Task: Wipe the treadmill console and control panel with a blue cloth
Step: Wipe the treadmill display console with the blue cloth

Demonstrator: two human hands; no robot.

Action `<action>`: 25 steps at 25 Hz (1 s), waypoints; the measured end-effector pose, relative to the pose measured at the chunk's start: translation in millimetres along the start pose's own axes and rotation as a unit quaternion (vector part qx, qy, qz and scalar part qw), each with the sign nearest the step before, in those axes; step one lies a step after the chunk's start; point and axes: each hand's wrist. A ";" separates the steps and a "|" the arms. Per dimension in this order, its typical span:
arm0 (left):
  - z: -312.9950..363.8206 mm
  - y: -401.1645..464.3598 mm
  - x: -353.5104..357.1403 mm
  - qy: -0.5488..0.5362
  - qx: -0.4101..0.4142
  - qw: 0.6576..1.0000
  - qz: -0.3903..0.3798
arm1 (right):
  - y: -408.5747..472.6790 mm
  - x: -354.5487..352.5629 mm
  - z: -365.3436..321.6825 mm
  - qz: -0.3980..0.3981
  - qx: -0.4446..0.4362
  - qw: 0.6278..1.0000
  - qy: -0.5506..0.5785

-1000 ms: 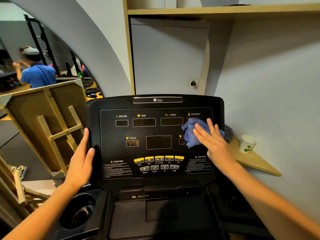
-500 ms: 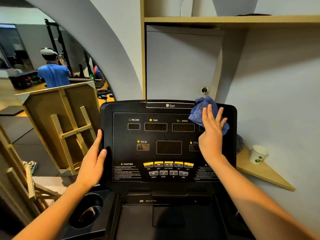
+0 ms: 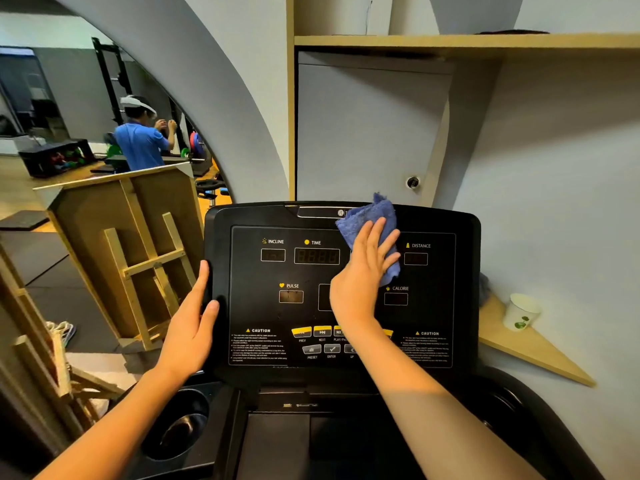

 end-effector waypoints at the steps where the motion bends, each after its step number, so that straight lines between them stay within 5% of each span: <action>1: 0.7 0.1 -0.4 -0.001 0.000 1.000 -0.001 | -5.6 3.9 -7.3 -0.004 -0.002 1.000 0.006; 16: 2.0 0.7 -2.2 0.005 0.002 1.000 -0.003 | -49.7 35.3 -54.5 -0.056 -0.081 0.995 0.019; 25: 5.1 2.4 -3.7 0.007 0.010 1.000 -0.001 | -77.1 46.3 -50.8 -0.111 -0.204 0.973 0.019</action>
Point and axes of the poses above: each hand's wrist, its own y-axis towards the middle knuckle, its own x-axis out of the palm, z = x × y, and after that the axes turned 13 degrees about x, right-handed
